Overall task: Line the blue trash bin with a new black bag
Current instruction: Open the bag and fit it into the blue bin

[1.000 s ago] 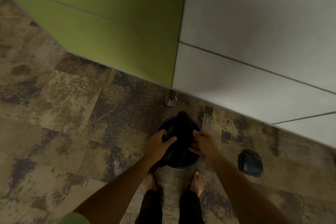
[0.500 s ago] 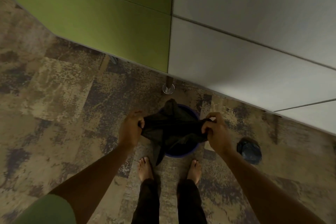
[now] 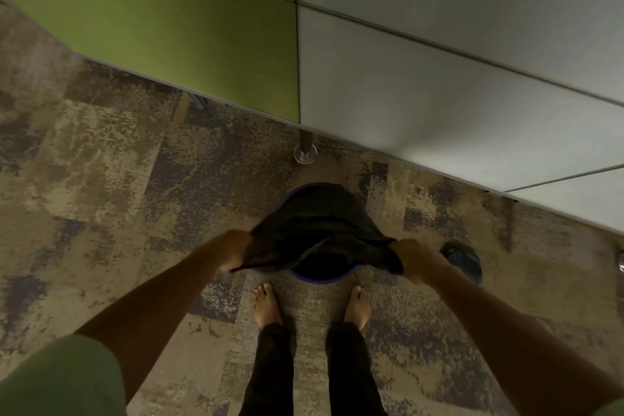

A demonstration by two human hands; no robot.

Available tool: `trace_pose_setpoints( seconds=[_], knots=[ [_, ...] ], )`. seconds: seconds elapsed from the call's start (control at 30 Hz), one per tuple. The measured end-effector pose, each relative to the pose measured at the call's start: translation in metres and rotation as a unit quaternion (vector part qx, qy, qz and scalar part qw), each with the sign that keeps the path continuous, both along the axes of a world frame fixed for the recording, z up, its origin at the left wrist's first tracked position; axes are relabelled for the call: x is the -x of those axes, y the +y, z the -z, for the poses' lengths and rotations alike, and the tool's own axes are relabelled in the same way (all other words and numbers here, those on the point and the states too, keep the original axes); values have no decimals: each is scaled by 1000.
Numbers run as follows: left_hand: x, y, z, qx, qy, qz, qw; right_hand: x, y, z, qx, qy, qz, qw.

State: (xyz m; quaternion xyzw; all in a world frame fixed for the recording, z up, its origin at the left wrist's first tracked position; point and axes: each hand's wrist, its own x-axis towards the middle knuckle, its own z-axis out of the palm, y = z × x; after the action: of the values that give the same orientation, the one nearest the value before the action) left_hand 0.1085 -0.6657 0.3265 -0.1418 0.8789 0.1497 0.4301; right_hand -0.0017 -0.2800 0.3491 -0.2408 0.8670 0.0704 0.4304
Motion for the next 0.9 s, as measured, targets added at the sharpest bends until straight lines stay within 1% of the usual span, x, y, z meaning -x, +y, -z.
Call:
trace_pose_setpoints(
  seconds=[0.03,0.07,0.1,0.13,0.17,0.2,0.23,0.27,0.3,0.37,0.4,0.47,0.5,0.53,0.57,0.6,0.63,0.67,0.7,0.77,0.8,0.83,0.87,0.9],
  knots=[
    [-10,14,13,-3,-22,38,999,-1,1,2,-8,-27,5,1000],
    [-24,16,24,81,25,145,986,-2,1,4,0,-29,22,999],
    [-42,26,41,80,35,181,979,-3,1,6,20,-16,47,999],
    [-59,50,62,45,13,91,995,-5,1,8,39,2,66,997],
    [-69,66,79,32,3,9,999,-7,0,10,50,3,70,996],
    [-75,79,89,13,16,-51,998,-9,-1,12,48,-14,61,997],
    [-75,83,88,-7,12,-78,997,-11,-2,14,42,-34,54,997],
    [-73,78,82,-48,6,-83,995,-11,-3,17,43,-41,60,996],
    [-75,77,87,-46,19,-88,995,-9,-4,20,49,-34,80,995],
    [-76,78,99,-4,20,-92,996,-5,-8,28,70,-15,122,990],
    [-70,75,97,20,8,-53,998,-2,-12,32,80,-17,136,987],
    [-36,54,74,38,20,-61,997,3,-20,39,100,-29,147,984],
    [-18,51,64,-7,-3,-123,992,6,-23,44,111,-36,150,982],
    [-8,59,56,-62,-8,-186,980,10,-26,47,117,-44,153,980],
    [7,43,49,-67,18,-186,980,15,-29,53,121,-47,153,980],
    [25,31,42,-78,2,-189,979,19,-33,60,119,-46,150,980],
    [44,22,60,-91,-23,-217,972,27,-34,87,111,-46,145,982],
    [53,19,81,-97,-44,-217,970,33,-35,110,105,-45,139,984],
    [57,18,81,-89,-43,-177,979,35,-38,109,100,-47,133,985],
    [44,31,121,-78,-19,-116,990,39,-38,131,88,-50,126,987],
    [29,39,138,-68,-24,-104,992,40,-39,131,85,-51,122,988],
    [24,38,150,-61,-36,-123,990,43,-41,132,85,-54,122,987],
    [0,35,165,-29,-7,-120,992,46,-42,134,83,-55,125,987],
    [-27,46,184,-4,-1,-161,987,50,-44,136,83,-55,125,987]
  ],
)
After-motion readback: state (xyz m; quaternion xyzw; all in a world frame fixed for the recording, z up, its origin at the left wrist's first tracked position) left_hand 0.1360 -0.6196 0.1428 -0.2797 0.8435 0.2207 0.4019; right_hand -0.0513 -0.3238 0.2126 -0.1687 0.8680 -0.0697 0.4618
